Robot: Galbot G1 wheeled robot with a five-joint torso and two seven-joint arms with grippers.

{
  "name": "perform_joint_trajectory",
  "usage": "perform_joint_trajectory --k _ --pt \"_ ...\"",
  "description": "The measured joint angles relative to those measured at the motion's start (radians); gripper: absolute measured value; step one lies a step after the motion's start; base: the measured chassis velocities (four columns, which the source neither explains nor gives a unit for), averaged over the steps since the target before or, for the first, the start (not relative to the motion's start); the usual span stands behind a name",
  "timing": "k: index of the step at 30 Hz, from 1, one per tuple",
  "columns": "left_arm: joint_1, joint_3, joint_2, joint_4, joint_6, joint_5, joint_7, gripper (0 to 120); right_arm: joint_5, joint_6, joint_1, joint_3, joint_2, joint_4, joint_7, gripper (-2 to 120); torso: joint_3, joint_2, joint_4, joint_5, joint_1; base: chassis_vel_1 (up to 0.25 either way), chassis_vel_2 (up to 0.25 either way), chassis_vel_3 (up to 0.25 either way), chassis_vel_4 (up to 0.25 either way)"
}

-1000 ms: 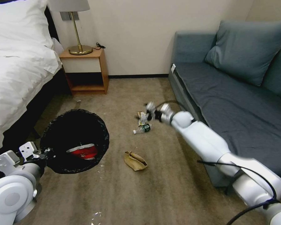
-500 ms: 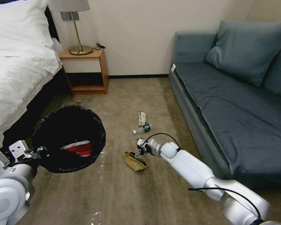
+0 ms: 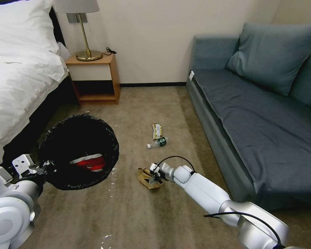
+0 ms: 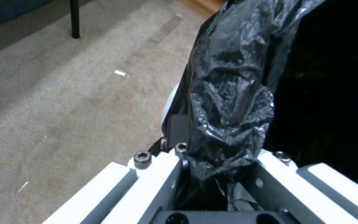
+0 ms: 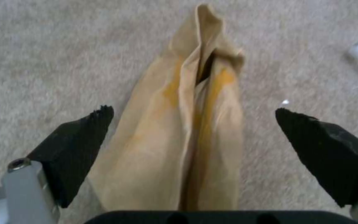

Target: Pick up the trash bin, then pick up the garbage on the floor and place it into the trash bin.

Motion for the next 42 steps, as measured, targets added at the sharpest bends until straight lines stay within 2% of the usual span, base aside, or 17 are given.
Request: perform_joint_trajectory --k 12,26,32,34,35,37,38,40,41,42 --pt "0.005 0.013 -0.006 -0.011 -0.002 0.011 -0.001 1 -0.013 0.005 0.011 0.006 0.006 -0.039 0.022 100 0.000 0.000 0.0001 0.0000 0.000 0.000 0.000 0.000 0.000" --pt "0.020 0.015 -0.010 -0.026 -0.005 0.020 0.001 1 -0.032 0.005 0.014 0.015 0.048 -0.127 0.029 99 0.000 0.000 0.0001 0.0001 0.000 0.000 0.000 0.000 0.000" --pt "0.027 0.018 -0.012 -0.029 -0.006 0.028 0.004 1 -0.038 0.006 0.018 0.019 0.047 -0.136 0.024 90 0.000 0.000 0.0002 0.0000 0.000 0.000 0.000 0.000 0.000" --pt "0.028 0.019 -0.012 -0.033 -0.008 0.030 0.004 1 -0.030 -0.004 0.014 0.019 0.043 -0.128 0.025 79 0.000 0.000 0.0001 0.0000 0.000 0.000 0.000 0.000 0.000" --pt "0.028 0.019 -0.012 -0.033 -0.008 0.030 0.004 1 -0.030 -0.004 0.014 0.019 0.043 -0.128 0.025 79 0.000 0.000 0.0001 0.0000 0.000 0.000 0.000 0.000 0.000" --pt "0.032 0.021 -0.012 -0.038 -0.008 0.031 0.004 1 -0.021 -0.013 0.005 0.021 0.040 -0.120 0.028 69 0.000 0.000 0.0001 0.0000 0.000 0.000 0.000 0.000 0.000" --pt "0.032 0.021 -0.012 -0.038 -0.008 0.031 0.004 1 -0.021 -0.013 0.005 0.021 0.040 -0.120 0.028 69 0.000 0.000 0.0001 0.0000 0.000 0.000 0.000 0.000 0.000" --pt "0.037 0.020 -0.010 -0.041 -0.009 0.033 0.004 1 -0.012 -0.019 -0.002 0.022 0.037 -0.113 0.034 57 0.000 0.000 0.0002 0.0000 0.000 0.000 0.000 0.000 0.000" --pt "0.037 0.020 -0.010 -0.041 -0.009 0.033 0.004 1 -0.012 -0.019 -0.002 0.022 0.037 -0.113 0.034 57 0.000 0.000 0.0002 0.0000 0.000 0.000 0.000 0.000 0.000" --pt "0.038 0.017 -0.009 -0.042 -0.010 0.033 0.004 1 -0.007 -0.019 -0.004 0.022 0.034 -0.109 0.036 52 0.000 0.000 0.0002 0.0001 0.000 0.000 0.000 0.000 0.000"
